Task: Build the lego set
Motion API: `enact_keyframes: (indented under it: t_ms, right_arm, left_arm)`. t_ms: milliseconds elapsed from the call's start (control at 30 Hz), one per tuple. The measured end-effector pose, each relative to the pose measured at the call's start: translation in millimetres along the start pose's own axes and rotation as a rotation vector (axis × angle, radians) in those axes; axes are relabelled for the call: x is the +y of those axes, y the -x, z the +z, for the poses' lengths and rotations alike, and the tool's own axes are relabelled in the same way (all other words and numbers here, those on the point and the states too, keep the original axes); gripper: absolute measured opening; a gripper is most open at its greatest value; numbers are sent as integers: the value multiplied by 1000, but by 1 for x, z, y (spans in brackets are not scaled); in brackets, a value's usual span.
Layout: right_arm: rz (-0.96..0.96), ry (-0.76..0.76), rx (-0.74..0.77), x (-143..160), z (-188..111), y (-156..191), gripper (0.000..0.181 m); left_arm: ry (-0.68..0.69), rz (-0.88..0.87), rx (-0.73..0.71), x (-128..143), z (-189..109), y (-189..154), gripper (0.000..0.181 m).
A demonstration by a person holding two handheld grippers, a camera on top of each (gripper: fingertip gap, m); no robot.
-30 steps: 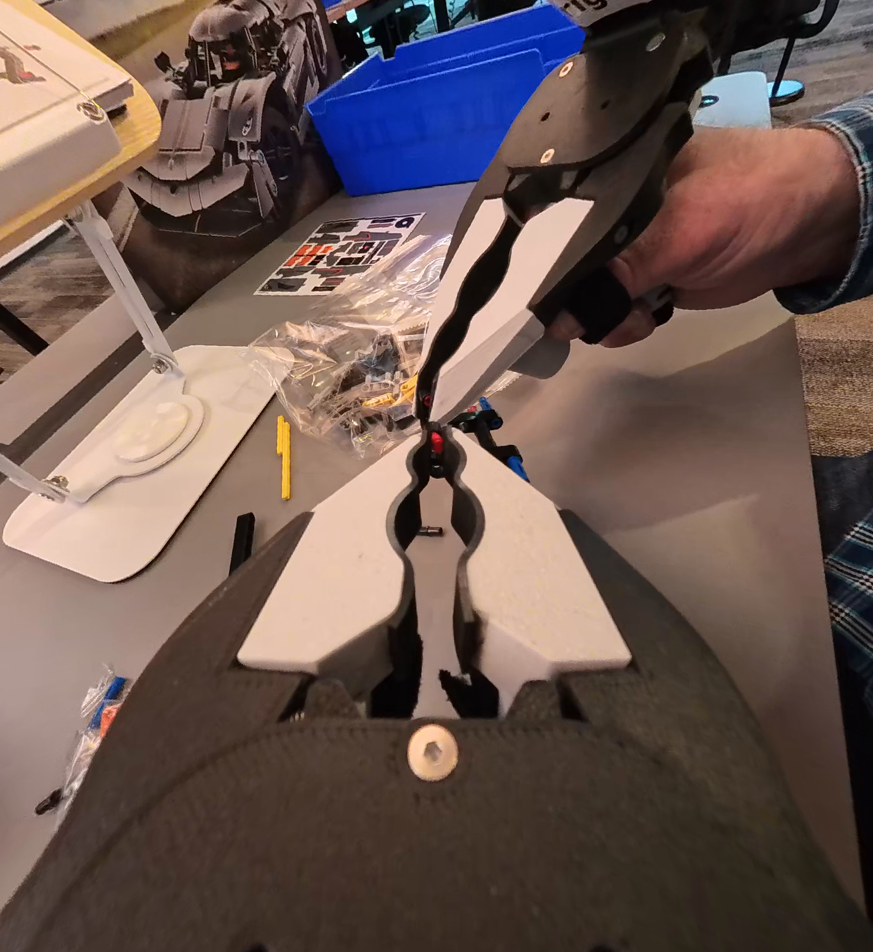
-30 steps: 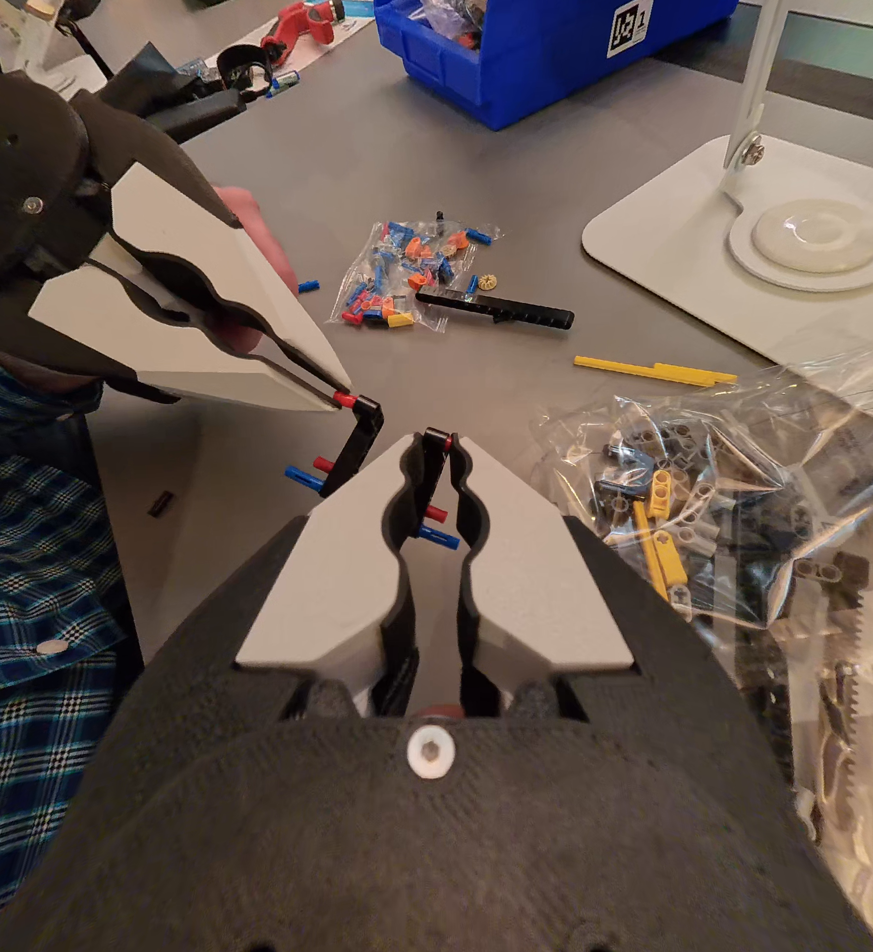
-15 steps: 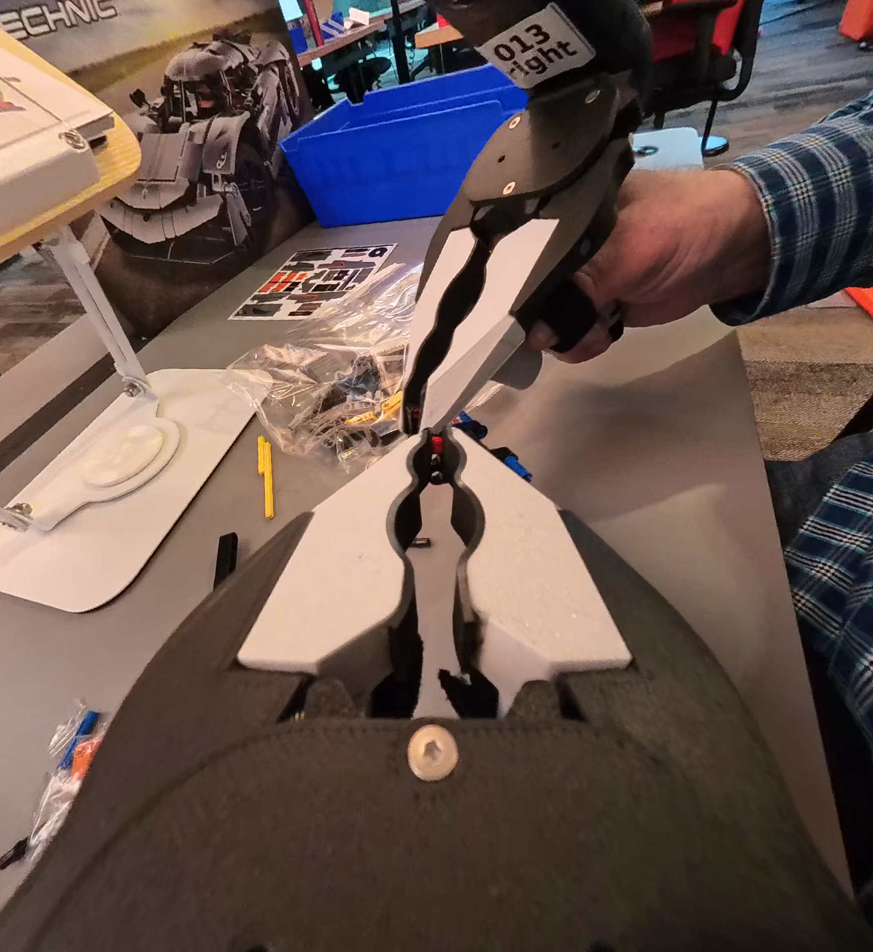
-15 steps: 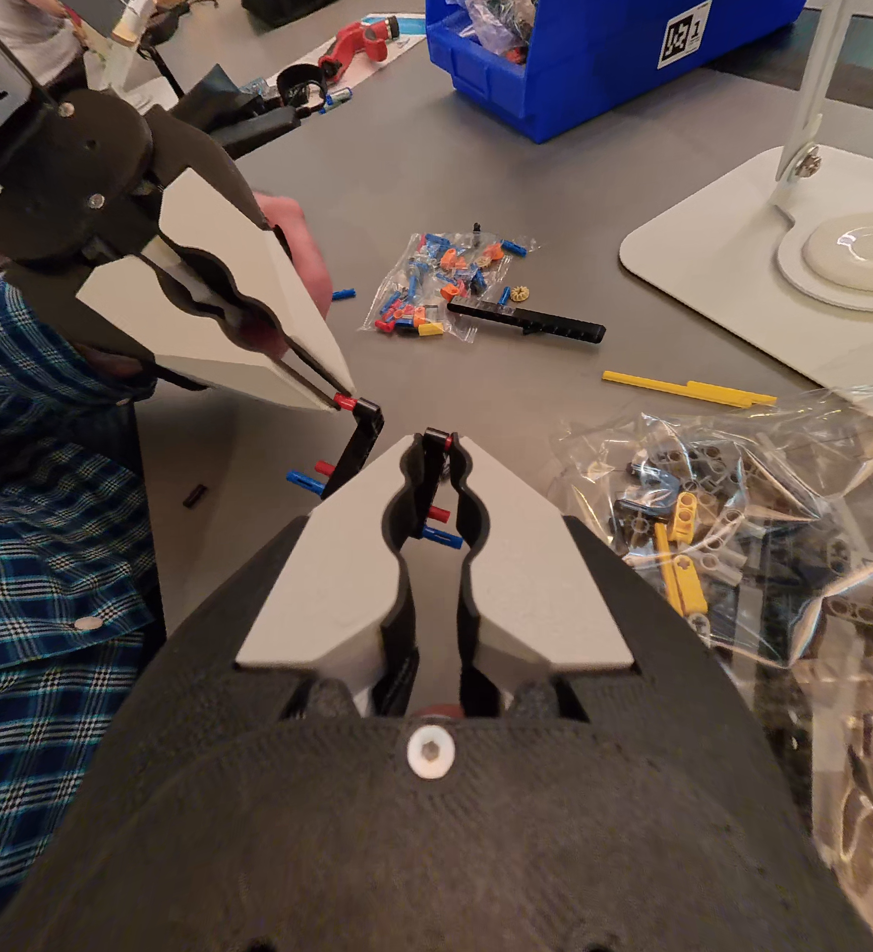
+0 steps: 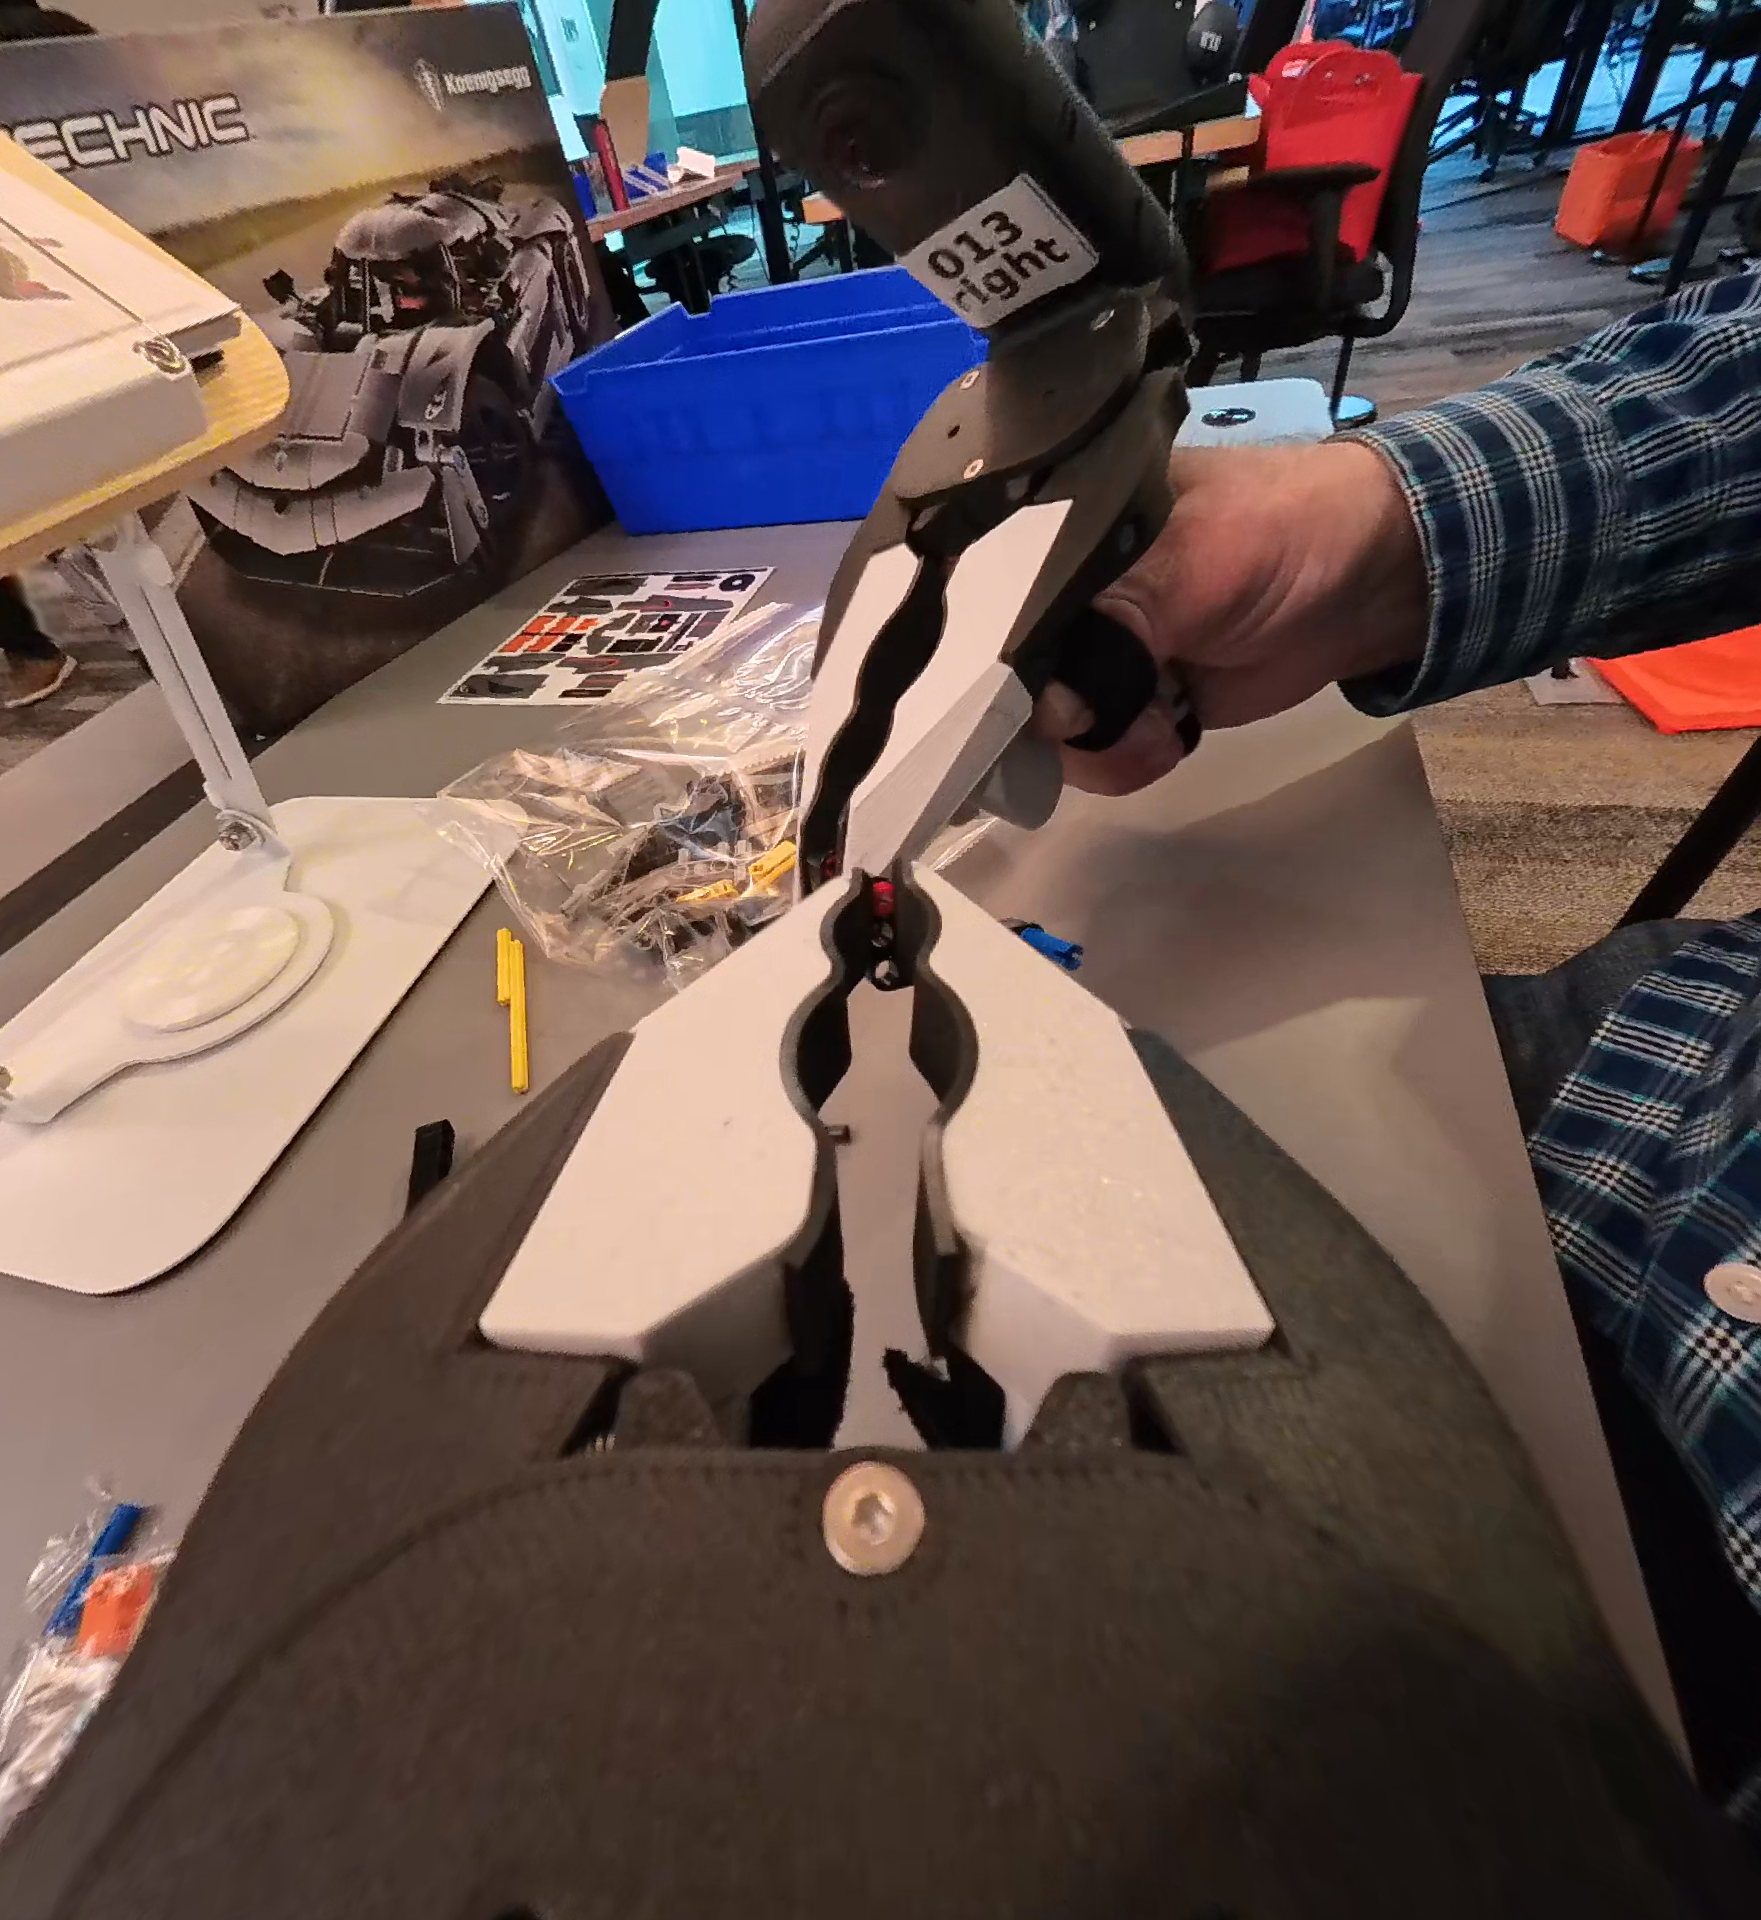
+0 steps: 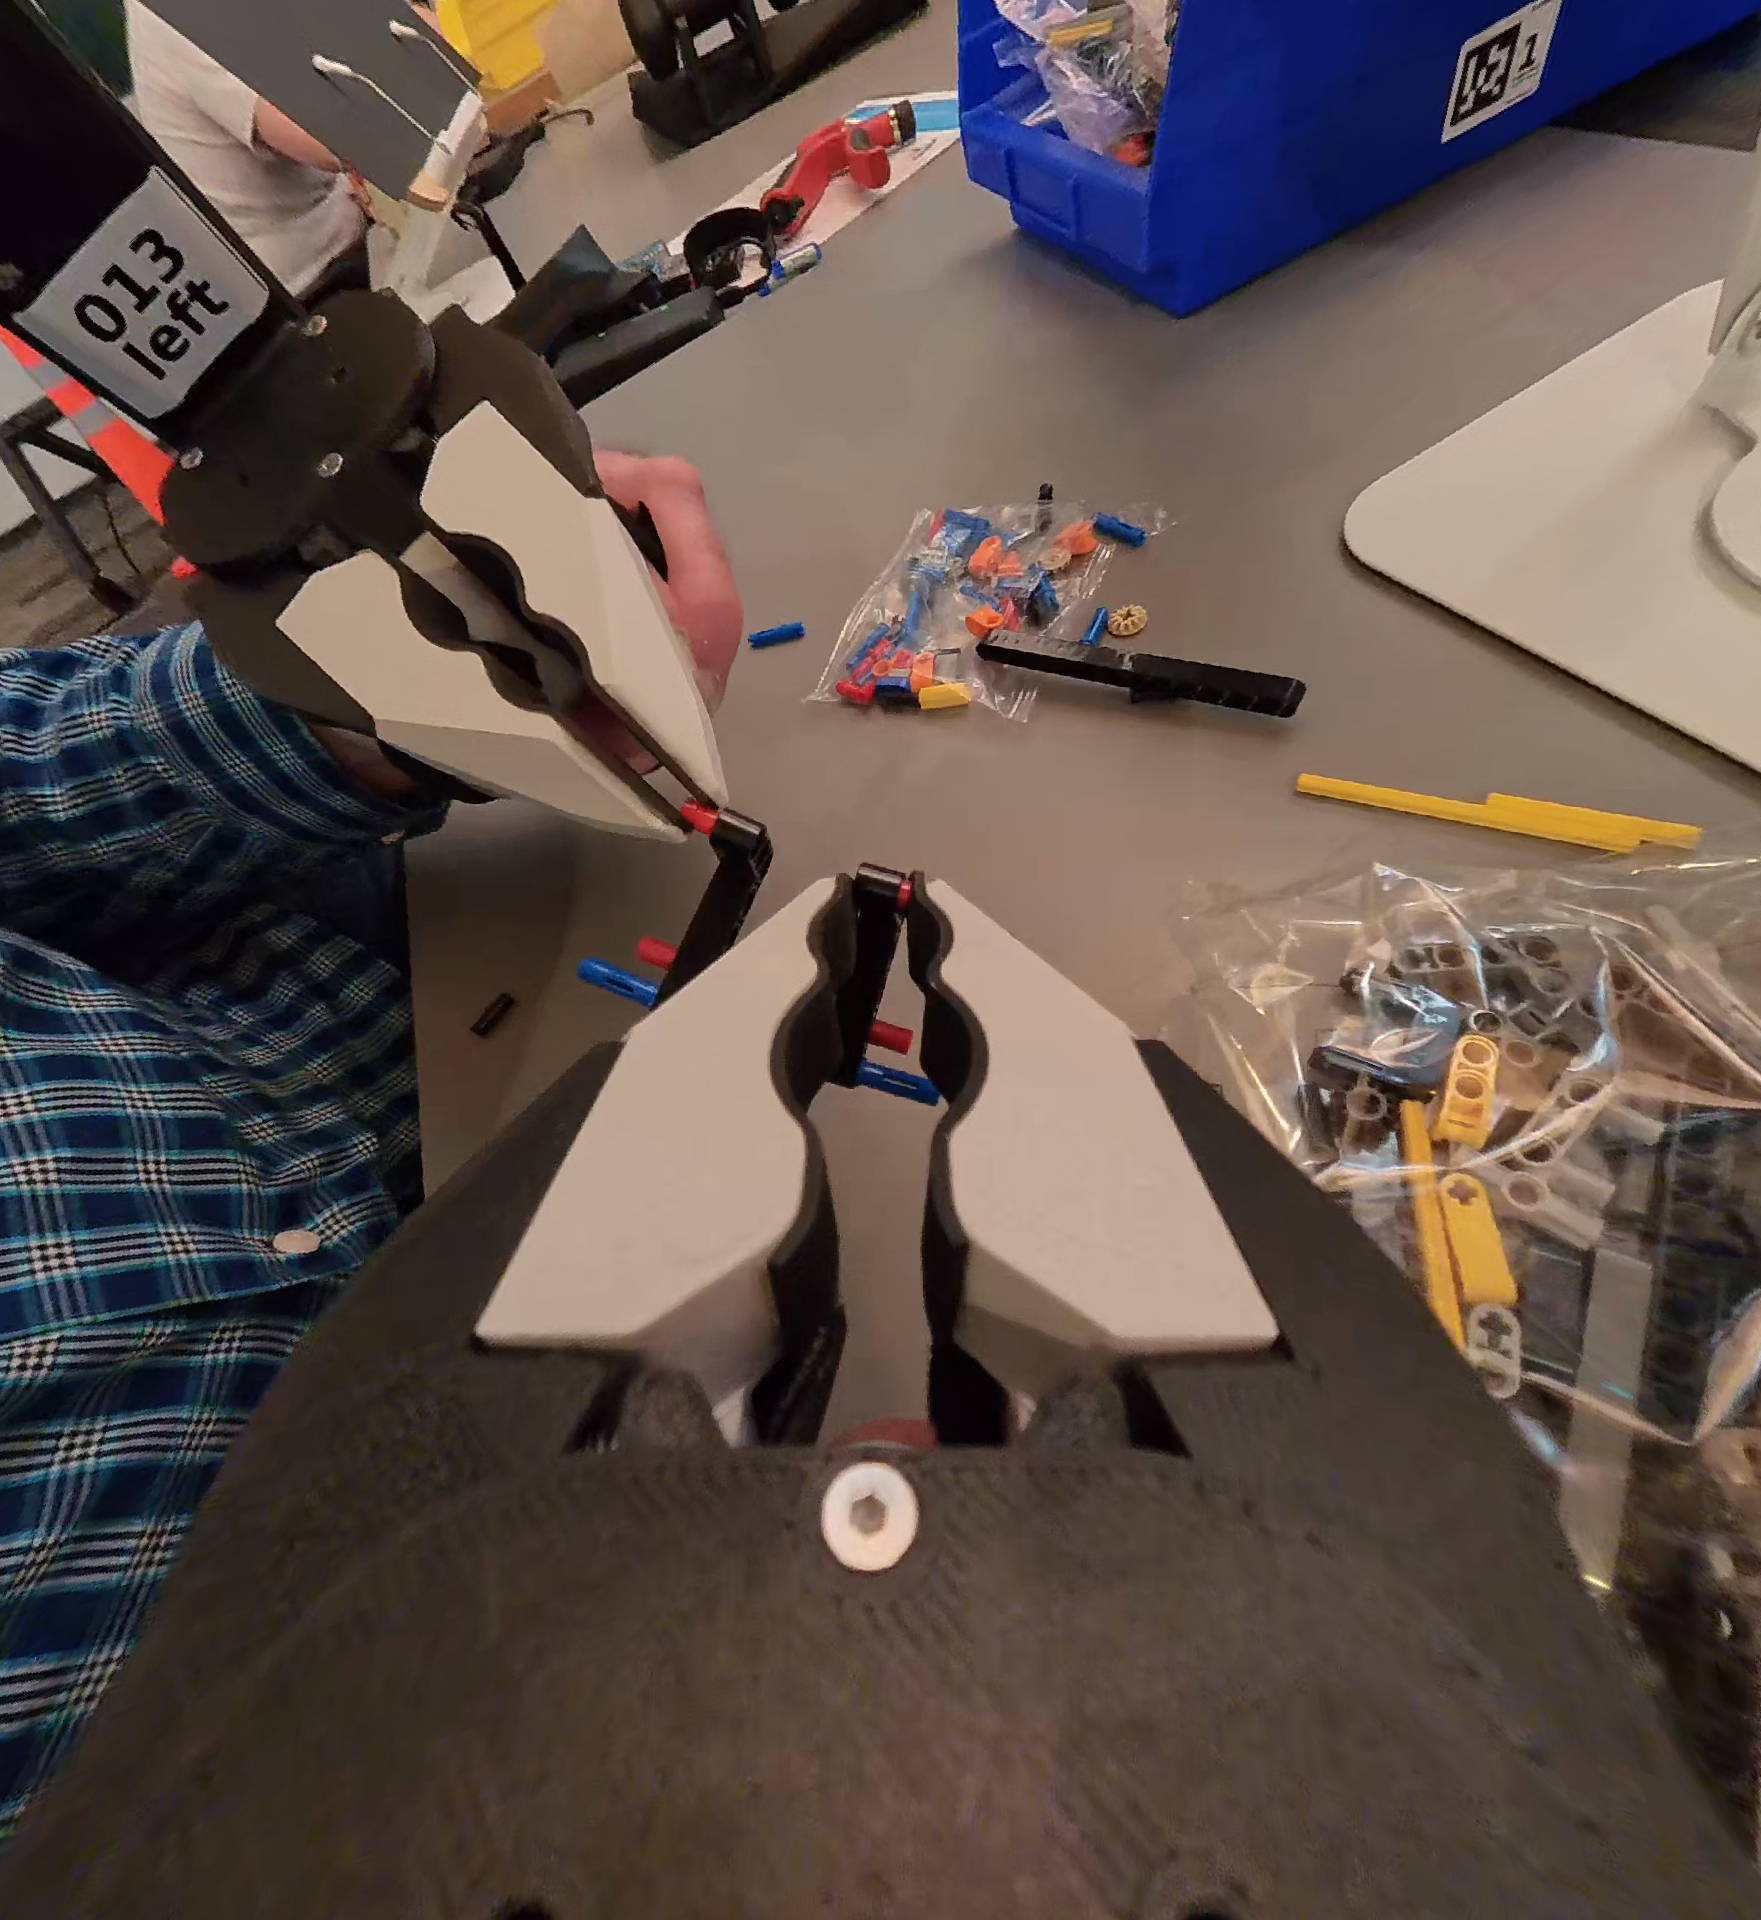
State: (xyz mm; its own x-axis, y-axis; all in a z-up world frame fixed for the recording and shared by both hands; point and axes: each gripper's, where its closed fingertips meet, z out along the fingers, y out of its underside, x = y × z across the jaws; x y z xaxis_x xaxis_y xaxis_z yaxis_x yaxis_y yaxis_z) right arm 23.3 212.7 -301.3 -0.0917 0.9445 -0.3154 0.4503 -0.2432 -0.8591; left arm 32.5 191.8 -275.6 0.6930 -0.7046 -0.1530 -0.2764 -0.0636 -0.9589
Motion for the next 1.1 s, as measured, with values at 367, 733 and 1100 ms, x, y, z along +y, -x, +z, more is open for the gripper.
enact_keyframes:
  t_ms: [367,733,1100]
  right_arm:
    - [23,-30,-18,-5,-3,-2,6]
    - [-78,31,-164,-4,-3,20,7]
    - [-219,59,-260,-10,-1,34,7]
  left_arm:
    - [-28,-39,-6,-6,-1,1,3]
    - [38,-67,212,-9,-7,-13,23]
    - [67,-122,424,-9,-14,-31,13]
